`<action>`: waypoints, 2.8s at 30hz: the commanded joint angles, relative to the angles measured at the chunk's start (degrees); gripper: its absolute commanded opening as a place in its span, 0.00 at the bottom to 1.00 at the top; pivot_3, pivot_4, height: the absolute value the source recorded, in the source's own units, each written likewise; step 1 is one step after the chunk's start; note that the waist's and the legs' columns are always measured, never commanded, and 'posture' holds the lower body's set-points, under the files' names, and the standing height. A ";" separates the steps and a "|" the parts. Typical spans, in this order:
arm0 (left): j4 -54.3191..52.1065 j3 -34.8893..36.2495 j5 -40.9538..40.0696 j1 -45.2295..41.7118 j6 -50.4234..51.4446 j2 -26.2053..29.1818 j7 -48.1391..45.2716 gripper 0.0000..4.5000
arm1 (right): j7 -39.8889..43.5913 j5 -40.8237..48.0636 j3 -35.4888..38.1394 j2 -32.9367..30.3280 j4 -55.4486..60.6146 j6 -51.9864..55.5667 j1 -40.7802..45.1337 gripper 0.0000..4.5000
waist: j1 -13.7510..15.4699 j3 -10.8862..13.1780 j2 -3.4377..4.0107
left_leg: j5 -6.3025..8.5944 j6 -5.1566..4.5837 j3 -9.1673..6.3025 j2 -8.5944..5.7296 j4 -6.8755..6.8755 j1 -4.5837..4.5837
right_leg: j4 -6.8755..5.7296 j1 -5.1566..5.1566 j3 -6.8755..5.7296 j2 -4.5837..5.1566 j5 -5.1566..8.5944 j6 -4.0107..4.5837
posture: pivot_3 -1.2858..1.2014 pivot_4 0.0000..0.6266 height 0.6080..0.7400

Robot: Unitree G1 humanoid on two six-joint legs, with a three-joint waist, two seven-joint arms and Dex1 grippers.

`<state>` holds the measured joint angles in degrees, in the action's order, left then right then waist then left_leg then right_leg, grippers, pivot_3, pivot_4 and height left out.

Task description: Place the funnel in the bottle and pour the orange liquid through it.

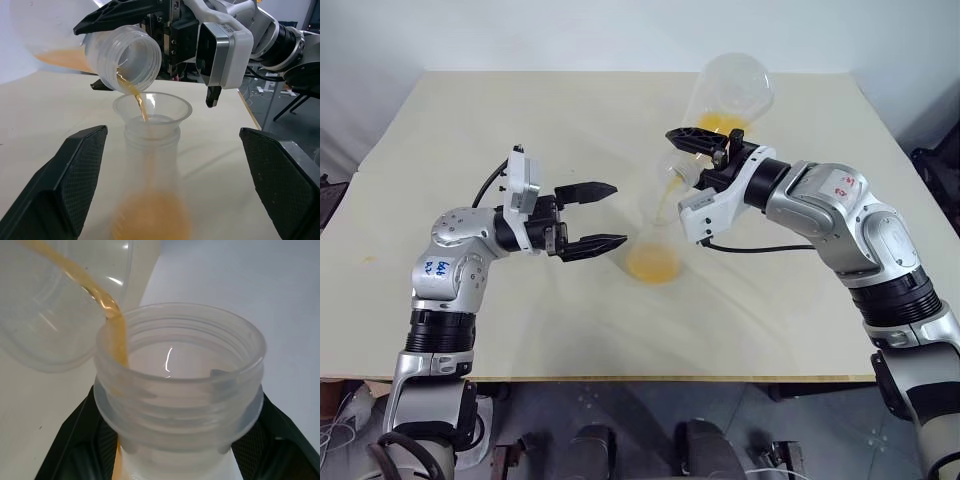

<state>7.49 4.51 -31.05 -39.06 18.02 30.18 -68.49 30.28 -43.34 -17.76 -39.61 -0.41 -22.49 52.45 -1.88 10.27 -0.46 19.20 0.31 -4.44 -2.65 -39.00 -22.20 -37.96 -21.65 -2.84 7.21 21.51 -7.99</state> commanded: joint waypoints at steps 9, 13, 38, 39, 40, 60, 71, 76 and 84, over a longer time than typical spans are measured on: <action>-0.45 0.44 0.29 -1.49 -1.32 0.72 -0.36 1.00 | -1.47 0.50 2.31 -0.93 1.01 -0.48 1.50 0.55 | 0.00 0.00 0.00 | 0.00 0.00 0.00 0.00 0.00 0.00 | 0.00 0.00 0.00 0.00 0.00 0.00 | 0.52 0.24 1.00; -0.38 0.44 0.33 -1.53 -1.39 0.73 -0.38 1.00 | -1.54 0.45 2.32 -0.98 0.90 -0.53 1.63 0.55 | 0.00 0.00 0.00 | 0.00 0.00 0.00 0.00 0.00 0.00 | 0.00 0.00 0.00 0.00 0.00 0.00 | 0.52 0.24 1.00; -0.05 0.35 0.57 -1.90 -1.73 0.45 -0.45 1.00 | -2.26 -0.02 2.21 -1.59 0.06 -2.01 2.58 0.55 | -0.04 0.00 0.00 | 0.00 0.00 0.01 0.00 0.00 0.00 | 0.00 0.00 0.00 0.00 0.00 0.00 | 0.52 0.24 1.00; -0.04 0.36 0.57 -1.91 -1.73 0.44 -0.48 1.00 | -2.28 -0.04 2.19 -1.60 0.06 -2.02 2.60 0.55 | -0.03 0.00 0.00 | 0.00 0.00 0.01 0.00 0.00 0.00 | 0.00 0.00 0.00 0.00 0.00 0.00 | 0.52 0.24 1.00; 0.00 0.36 0.59 -1.92 -1.75 0.44 -0.51 1.00 | -2.28 -0.04 2.17 -1.62 0.05 -2.01 2.62 0.55 | -0.01 0.00 0.00 | 0.00 0.00 0.01 0.00 0.00 0.00 | 0.00 0.00 0.00 0.00 0.00 0.00 | 0.52 0.24 1.00; 0.76 0.37 0.85 -2.25 -2.02 0.50 -0.86 1.00 | -2.83 -1.09 2.07 -1.82 -0.61 -3.72 3.21 0.55 | -0.02 0.00 0.00 | 0.00 0.00 0.01 0.00 0.00 0.00 | 0.00 0.00 0.00 0.00 0.00 0.00 | 0.52 0.24 1.00; 0.89 0.39 0.86 -2.27 -2.18 0.56 -0.81 1.00 | -3.41 -1.66 1.97 -1.71 -1.06 -4.13 3.49 0.55 | -0.02 0.00 0.00 | 0.00 0.00 0.01 0.00 -0.01 0.00 | 0.00 0.00 0.00 0.00 0.00 0.00 | 0.52 0.24 1.00; 0.92 0.45 0.83 -2.25 -2.17 0.56 -0.78 1.00 | -3.66 -1.75 1.87 -1.88 -1.20 -4.37 3.53 0.55 | -0.03 0.00 0.00 | 0.00 0.00 0.01 0.00 0.00 0.00 | 0.00 0.00 0.00 0.00 0.00 0.00 | 0.52 0.24 1.00; 0.98 0.44 0.90 -2.24 -2.26 0.59 -0.78 1.00 | -3.93 -2.21 1.82 -1.88 -1.51 -5.05 3.66 0.55 | -0.04 0.00 0.00 | 0.00 0.00 0.01 0.00 0.00 0.00 | 0.00 0.00 0.00 0.00 0.00 0.00 | 0.52 0.24 1.00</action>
<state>9.45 4.51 -30.03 -39.81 16.74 30.19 -68.97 27.88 -45.60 -17.76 -40.39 -2.65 -27.32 54.19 -1.92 10.26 -0.46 19.20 0.31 -4.43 -2.65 -39.00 -22.20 -37.96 -21.66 -2.84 7.21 21.51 -7.99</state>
